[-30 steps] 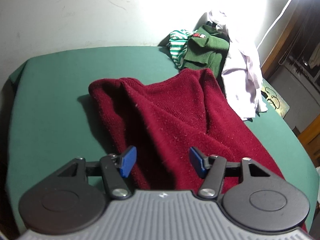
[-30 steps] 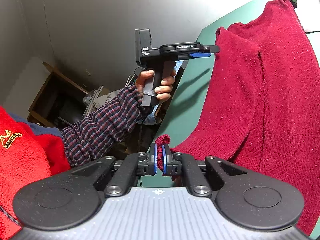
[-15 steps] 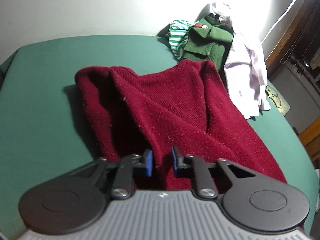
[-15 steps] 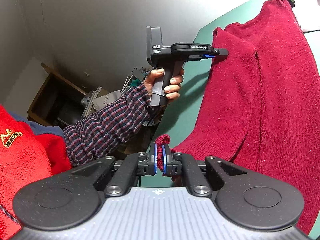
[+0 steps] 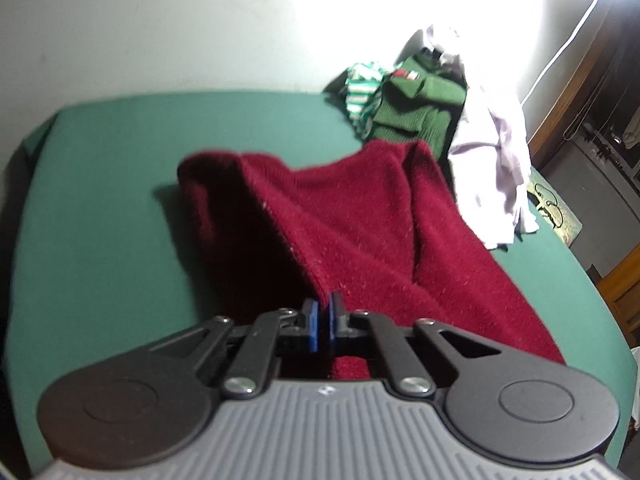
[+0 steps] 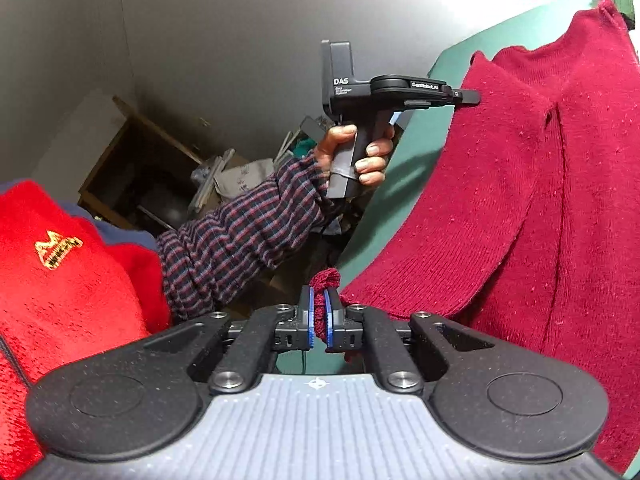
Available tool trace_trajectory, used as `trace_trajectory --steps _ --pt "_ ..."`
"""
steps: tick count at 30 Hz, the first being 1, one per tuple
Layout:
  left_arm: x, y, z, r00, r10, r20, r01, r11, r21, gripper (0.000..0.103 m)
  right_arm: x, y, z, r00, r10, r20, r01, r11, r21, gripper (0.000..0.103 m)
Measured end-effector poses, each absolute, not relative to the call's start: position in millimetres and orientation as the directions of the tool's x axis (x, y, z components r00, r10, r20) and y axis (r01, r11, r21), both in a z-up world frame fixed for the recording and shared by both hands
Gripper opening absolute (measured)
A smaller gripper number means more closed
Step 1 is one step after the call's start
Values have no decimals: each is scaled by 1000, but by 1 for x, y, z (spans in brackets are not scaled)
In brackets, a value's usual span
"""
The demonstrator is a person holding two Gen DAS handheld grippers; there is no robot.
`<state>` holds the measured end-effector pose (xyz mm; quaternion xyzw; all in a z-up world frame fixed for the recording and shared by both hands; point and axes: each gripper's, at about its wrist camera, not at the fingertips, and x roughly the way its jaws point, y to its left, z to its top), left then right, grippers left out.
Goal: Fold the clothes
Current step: 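Raise the red sweater high with the right gripper, letting it hang straight, then lower the hanging sweater onto the table with the right gripper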
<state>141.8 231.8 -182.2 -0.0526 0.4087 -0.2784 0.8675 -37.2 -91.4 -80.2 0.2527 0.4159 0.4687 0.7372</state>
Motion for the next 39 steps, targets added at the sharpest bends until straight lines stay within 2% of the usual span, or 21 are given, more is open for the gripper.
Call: trace_trajectory --steps 3,12,13,15,17,20,23,26,28,32,36,39 --pt "141 229 -194 496 -507 -705 437 847 -302 1 -35 -91 -83 206 894 -397 -475 446 758 6" --pt "140 232 -202 493 -506 -707 440 847 -300 6 -35 -84 -89 163 864 -476 -481 491 727 6" --pt "139 232 -201 493 -507 -707 444 846 -296 9 -36 -83 -92 155 859 -488 -482 497 721 6" --pt "136 233 -199 498 -506 -704 453 845 -286 27 -37 -80 -97 134 844 -519 -491 511 705 7" --pt "132 233 -196 509 -494 -705 461 848 -261 32 -40 -78 -102 118 827 -549 -499 527 687 7" --pt "125 238 -189 553 -454 -699 453 868 -205 32 -41 -75 -108 99 810 -578 -500 543 675 10" --pt "110 242 -172 644 -402 -651 439 891 -116 31 -41 -72 -113 87 800 -594 -502 550 667 10" --pt "97 234 -164 660 -422 -621 483 872 -80 31 -39 -68 -117 67 796 -602 -502 548 668 11" --pt "93 224 -172 633 -435 -640 523 850 -60 32 -37 -64 -118 27 798 -602 -503 531 682 11" --pt "91 206 -205 584 -393 -710 555 832 -4 33 -26 -66 -101 17 867 -498 -510 436 742 13" --pt "88 208 -216 591 -393 -704 548 836 -7 39 -16 -59 -101 90 829 -551 -531 509 678 16" --pt "90 210 -219 586 -397 -707 548 837 -16 44 -14 -48 -110 96 789 -607 -554 549 626 24"
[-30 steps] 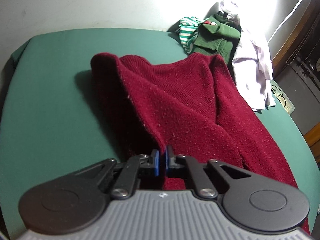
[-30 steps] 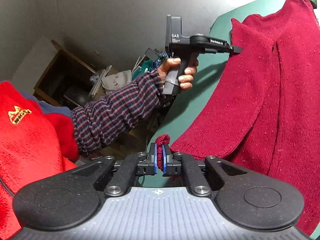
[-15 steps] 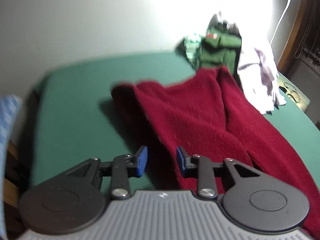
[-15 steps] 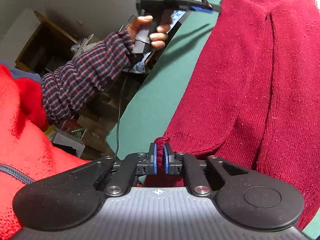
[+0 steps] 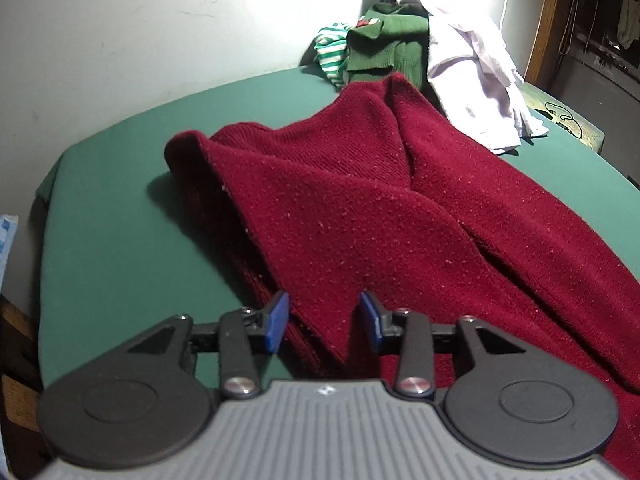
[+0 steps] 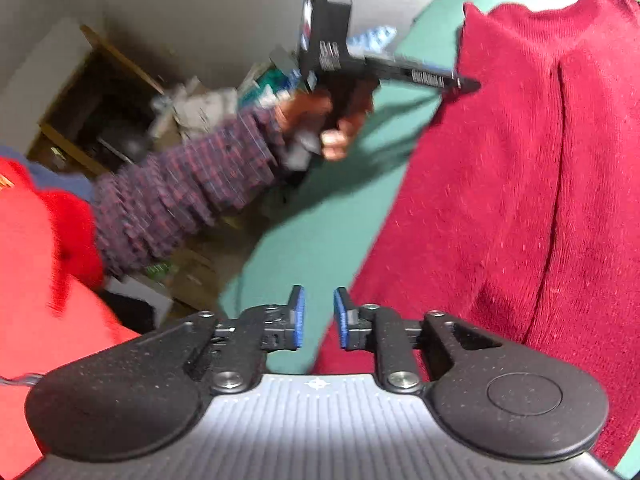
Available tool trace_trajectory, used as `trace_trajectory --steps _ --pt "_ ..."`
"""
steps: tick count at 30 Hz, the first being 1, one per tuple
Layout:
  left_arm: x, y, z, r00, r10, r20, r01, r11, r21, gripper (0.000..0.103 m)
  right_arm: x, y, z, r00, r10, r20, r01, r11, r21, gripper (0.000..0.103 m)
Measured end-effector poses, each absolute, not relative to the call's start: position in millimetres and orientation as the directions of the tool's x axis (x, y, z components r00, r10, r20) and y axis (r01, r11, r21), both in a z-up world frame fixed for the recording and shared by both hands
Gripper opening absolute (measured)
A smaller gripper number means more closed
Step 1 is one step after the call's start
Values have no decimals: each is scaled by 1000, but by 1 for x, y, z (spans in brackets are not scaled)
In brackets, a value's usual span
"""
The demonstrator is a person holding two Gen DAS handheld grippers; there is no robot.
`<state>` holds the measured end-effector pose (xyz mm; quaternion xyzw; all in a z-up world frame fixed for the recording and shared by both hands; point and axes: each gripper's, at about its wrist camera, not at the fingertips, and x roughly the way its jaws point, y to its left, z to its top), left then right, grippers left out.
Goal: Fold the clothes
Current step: 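Lower the hanging sweater onto the table with the right gripper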
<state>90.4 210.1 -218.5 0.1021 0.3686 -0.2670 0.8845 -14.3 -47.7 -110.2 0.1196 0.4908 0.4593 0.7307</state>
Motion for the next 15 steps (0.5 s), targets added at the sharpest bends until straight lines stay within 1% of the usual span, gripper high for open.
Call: trace_trajectory --steps 2,4,6,7,10,12,15 --pt "90 210 -219 585 -395 -708 549 836 -13 45 -19 -35 -122 77 755 -651 -584 563 585 27" --pt "90 210 -217 585 -394 -709 549 836 -12 45 -25 -24 -136 84 708 -701 -604 596 530 27" --pt "89 209 -215 585 -393 -709 548 836 -11 45 -33 -14 -150 123 664 -737 -630 627 459 12" --pt "89 209 -215 585 -392 -709 548 837 -11 45 -36 -13 -152 138 654 -743 -645 629 434 5" --pt "90 210 -213 585 -393 -710 548 837 -12 47 -38 -13 -153 155 639 -753 -666 631 399 1" --pt "91 210 -212 585 -390 -711 546 838 -10 51 -38 -13 -150 155 652 -742 -665 624 409 0" --pt "92 210 -211 582 -389 -715 547 837 -10 53 -38 -11 -143 156 673 -723 -670 610 423 0"
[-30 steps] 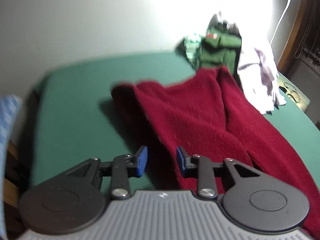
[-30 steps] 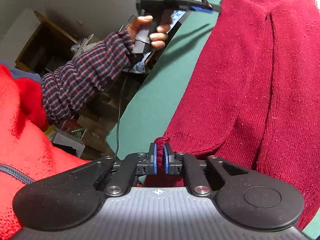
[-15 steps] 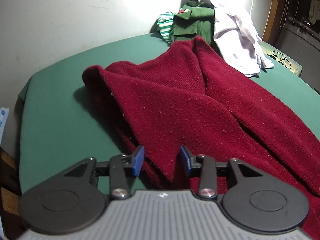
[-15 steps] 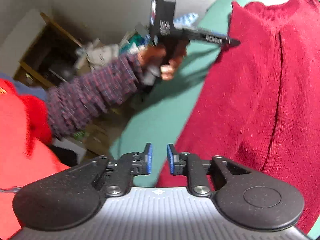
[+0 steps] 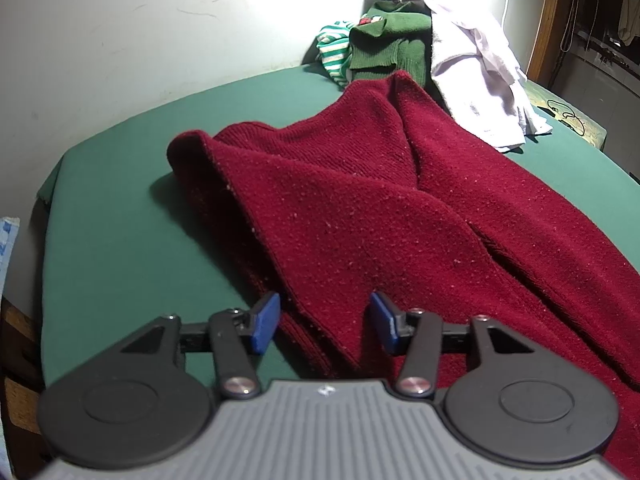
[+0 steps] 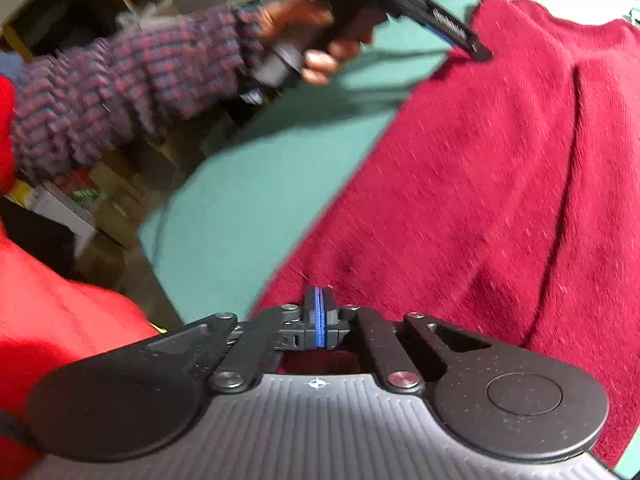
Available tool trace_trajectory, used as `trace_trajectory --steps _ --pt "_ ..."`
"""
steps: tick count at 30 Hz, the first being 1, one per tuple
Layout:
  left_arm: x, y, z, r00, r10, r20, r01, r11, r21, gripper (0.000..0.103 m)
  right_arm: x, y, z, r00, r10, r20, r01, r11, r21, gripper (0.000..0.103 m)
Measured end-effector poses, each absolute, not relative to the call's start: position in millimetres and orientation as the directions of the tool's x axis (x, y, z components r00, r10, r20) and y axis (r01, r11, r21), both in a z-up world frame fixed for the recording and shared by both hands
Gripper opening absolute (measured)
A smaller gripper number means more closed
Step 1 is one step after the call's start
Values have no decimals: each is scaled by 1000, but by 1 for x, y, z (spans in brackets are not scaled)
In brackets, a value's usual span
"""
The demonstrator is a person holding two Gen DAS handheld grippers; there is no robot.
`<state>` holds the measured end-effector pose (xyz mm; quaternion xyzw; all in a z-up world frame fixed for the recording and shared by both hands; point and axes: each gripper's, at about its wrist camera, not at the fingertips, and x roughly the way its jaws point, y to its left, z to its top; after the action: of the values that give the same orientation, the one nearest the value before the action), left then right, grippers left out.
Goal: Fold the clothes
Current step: 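Lower the hanging sweater onto the table with the right gripper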
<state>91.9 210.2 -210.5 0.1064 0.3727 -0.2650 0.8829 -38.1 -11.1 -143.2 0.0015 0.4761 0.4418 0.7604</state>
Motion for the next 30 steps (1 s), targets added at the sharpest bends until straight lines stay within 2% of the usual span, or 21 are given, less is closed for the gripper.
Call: trace_trajectory --steps 4,6,7,8,10,12,13,19,25,30 --pt "92 211 -210 579 -388 -717 551 835 -7 54 -40 -6 -136 159 689 -707 -692 588 418 2" --pt "92 211 -209 577 -386 -719 550 835 -6 55 -40 -5 -140 159 669 -726 -689 602 403 17" --pt "92 211 -209 577 -385 -721 550 835 -6 56 -40 -3 -143 148 656 -740 -691 604 398 34" --pt "92 211 -209 577 -385 -721 550 835 -6 57 -41 -1 -146 130 643 -755 -694 602 393 37" --pt "93 211 -208 576 -385 -721 550 835 -6 57 -45 1 -150 121 628 -769 -710 596 375 34" --pt "93 212 -208 575 -384 -722 550 835 -6 58 -45 2 -150 131 618 -775 -720 596 354 6" --pt "93 212 -207 575 -383 -723 548 836 -7 58 -44 1 -150 129 618 -775 -713 602 361 3" --pt "93 207 -201 568 -368 -737 551 834 8 56 -40 -5 -138 84 703 -706 -719 534 445 3" --pt "95 206 -203 561 -358 -746 540 842 2 60 -28 -2 -169 -18 698 -716 -671 522 527 6" --pt "93 206 -198 569 -347 -746 537 844 17 58 0 -27 -143 57 732 -679 -669 533 518 8"
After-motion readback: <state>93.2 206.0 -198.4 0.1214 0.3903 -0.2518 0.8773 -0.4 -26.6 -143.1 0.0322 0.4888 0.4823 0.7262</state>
